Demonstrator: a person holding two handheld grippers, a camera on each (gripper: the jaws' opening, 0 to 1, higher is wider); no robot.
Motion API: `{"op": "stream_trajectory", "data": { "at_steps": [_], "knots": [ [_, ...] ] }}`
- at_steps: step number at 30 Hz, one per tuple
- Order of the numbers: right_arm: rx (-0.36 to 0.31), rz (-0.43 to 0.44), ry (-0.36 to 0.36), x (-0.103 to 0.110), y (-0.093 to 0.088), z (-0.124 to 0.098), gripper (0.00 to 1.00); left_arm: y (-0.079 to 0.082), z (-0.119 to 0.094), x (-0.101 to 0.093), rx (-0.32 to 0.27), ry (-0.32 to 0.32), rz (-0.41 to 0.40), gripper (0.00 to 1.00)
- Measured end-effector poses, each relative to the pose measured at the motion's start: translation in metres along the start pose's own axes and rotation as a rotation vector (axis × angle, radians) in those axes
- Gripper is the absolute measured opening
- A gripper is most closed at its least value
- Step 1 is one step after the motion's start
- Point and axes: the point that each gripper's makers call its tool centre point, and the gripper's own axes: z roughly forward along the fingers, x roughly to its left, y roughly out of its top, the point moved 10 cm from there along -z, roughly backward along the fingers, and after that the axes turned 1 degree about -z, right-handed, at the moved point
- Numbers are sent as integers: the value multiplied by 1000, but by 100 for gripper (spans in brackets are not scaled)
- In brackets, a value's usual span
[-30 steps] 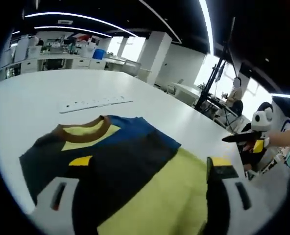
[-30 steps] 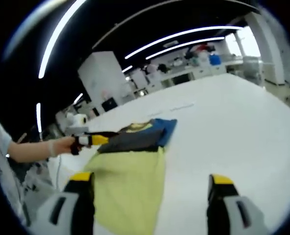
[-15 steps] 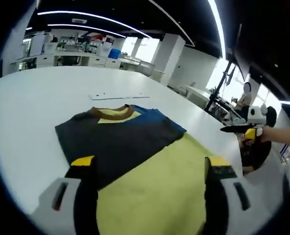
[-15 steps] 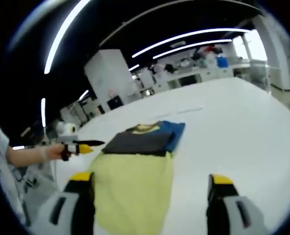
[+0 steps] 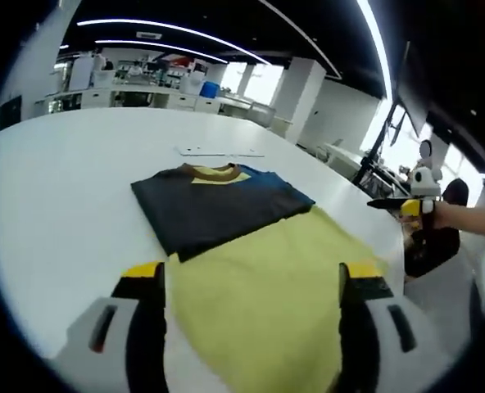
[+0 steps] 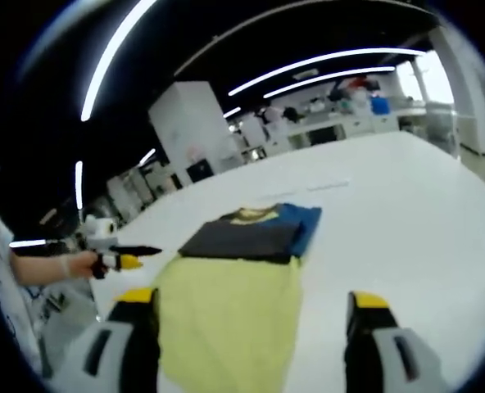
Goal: Fold the garment on the visible template until the final outline fits inside the template.
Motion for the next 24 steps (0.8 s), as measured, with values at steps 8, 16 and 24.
{"op": "stream_trajectory", "data": {
  "at_steps": [8, 16, 24],
  "knots": [
    [13, -11, -7, 2, -4, -7, 94, -22, -29, 2, 20, 38, -38, 83],
    [57, -51, -15, 2, -13, -14, 92, -36, -46, 6, 50, 58, -54, 80],
    [132, -91, -11, 3, -29, -20, 90, -48, -61, -1, 81, 50, -53, 77]
  ]
}}
